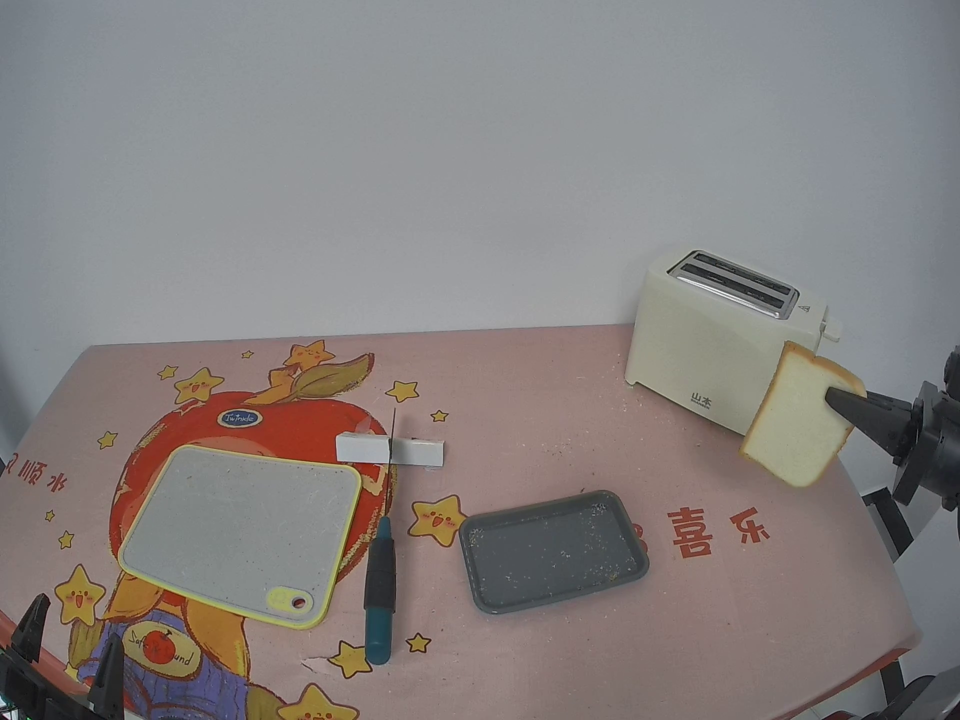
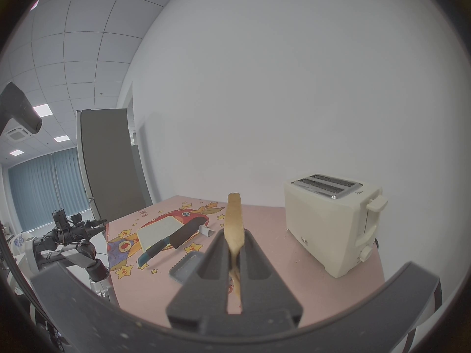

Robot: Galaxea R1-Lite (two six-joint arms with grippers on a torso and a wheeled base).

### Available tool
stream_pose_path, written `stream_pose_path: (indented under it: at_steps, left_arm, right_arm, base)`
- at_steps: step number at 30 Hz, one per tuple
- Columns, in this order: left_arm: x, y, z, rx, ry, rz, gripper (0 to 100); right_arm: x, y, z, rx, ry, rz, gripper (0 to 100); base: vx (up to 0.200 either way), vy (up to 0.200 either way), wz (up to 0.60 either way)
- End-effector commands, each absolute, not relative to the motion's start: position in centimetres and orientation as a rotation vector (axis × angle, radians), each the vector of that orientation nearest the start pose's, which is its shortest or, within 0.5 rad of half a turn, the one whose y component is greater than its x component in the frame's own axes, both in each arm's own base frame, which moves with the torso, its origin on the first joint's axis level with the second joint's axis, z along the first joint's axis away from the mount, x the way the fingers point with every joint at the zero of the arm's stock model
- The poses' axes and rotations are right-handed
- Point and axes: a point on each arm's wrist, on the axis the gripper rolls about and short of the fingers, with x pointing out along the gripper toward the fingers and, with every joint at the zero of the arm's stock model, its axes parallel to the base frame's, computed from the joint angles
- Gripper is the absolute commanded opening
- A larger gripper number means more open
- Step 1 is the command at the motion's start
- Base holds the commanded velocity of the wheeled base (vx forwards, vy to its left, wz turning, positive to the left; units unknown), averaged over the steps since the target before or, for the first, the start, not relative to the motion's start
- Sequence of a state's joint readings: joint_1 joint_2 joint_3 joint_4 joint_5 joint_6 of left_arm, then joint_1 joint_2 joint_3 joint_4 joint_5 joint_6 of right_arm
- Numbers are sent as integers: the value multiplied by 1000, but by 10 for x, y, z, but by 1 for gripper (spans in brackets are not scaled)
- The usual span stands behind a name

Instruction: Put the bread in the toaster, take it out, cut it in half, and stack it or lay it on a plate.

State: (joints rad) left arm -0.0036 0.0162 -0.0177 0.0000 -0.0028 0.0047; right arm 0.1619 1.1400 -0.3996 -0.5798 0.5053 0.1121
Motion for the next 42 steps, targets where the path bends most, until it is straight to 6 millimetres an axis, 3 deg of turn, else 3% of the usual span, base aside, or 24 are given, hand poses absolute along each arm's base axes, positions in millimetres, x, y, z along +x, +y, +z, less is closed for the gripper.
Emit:
stream_pose_path:
  at_steps: [1,42]
  left_arm:
    - [-22,0,76,5,5,-6,100]
    - [-22,0,76,5,5,-6,100]
  right_arm:
    - [155,37,189,141,231,655,0]
    - [154,43,186,136,247,693,0]
  base:
    - [0,0,0]
    - [0,5,0]
